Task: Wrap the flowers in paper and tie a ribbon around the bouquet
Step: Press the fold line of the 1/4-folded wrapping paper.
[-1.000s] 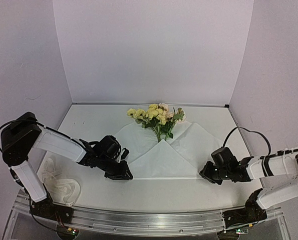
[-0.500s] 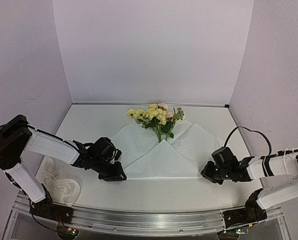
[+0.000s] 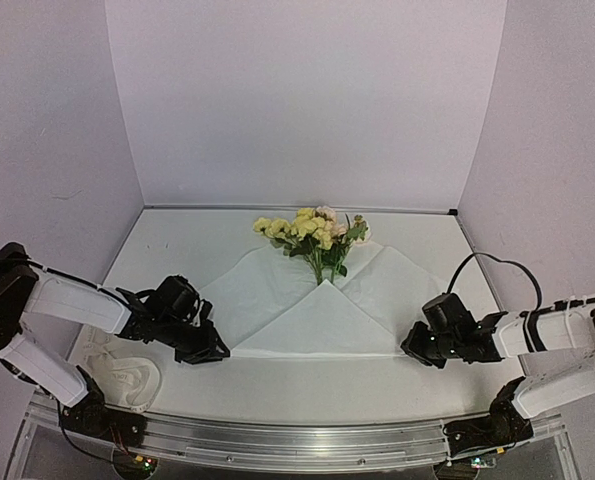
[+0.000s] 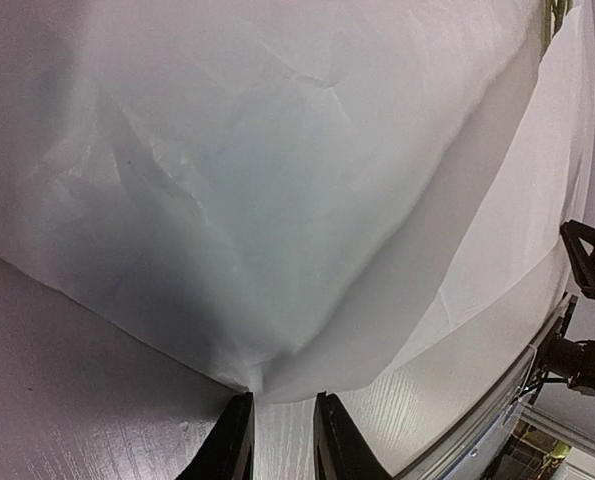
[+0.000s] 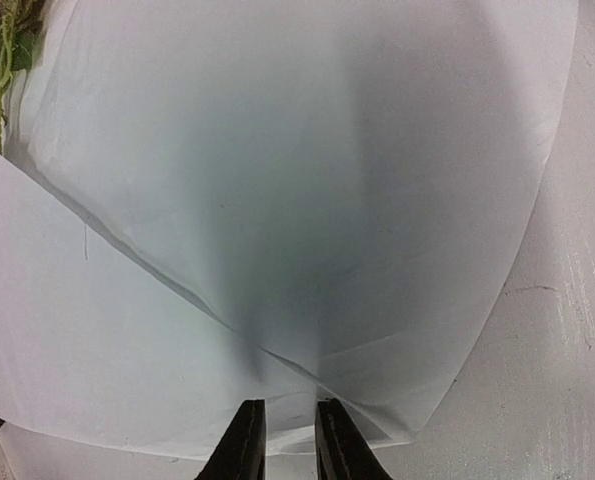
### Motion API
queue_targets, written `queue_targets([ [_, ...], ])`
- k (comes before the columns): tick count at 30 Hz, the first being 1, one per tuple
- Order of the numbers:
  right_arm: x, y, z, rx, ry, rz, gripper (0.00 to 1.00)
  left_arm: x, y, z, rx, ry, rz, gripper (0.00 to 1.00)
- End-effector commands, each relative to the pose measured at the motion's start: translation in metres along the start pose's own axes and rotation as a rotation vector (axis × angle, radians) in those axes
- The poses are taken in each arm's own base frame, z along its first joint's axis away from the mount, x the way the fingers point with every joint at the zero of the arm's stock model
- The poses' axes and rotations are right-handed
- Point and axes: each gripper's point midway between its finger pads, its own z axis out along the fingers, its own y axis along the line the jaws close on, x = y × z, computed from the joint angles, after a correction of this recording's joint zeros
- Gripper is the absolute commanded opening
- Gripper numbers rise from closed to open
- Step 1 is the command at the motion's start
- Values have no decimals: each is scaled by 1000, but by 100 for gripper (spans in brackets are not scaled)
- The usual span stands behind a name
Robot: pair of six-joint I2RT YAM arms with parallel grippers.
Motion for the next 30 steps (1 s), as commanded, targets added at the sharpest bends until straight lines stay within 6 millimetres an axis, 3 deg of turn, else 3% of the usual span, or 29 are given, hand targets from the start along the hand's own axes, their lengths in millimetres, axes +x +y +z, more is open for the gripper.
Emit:
queue_targets([
  [1,35,-76,-3,288,130,-39,18,12,18,-5,-52,32,-39,22],
  [6,31,-64,-7,270,141,-31,21,-12,-31,-34,2,-54,123,23],
  [10,21,-50,-18,251,127,-39,31,-24,-72,-44,25,-89,248,23],
  [13,9,-40,-33,246,103,-49,43,-25,-97,-34,37,-69,341,22],
  [17,2,-44,-53,286,82,-50,53,-19,-134,-7,83,4,470,20],
  [20,7,-50,-55,292,91,-4,54,-17,-166,13,123,36,561,19],
  [22,12,-55,-54,301,103,17,54,-16,-176,31,136,63,598,18],
  [30,14,-48,-38,239,85,94,51,2,-220,64,247,160,730,17],
])
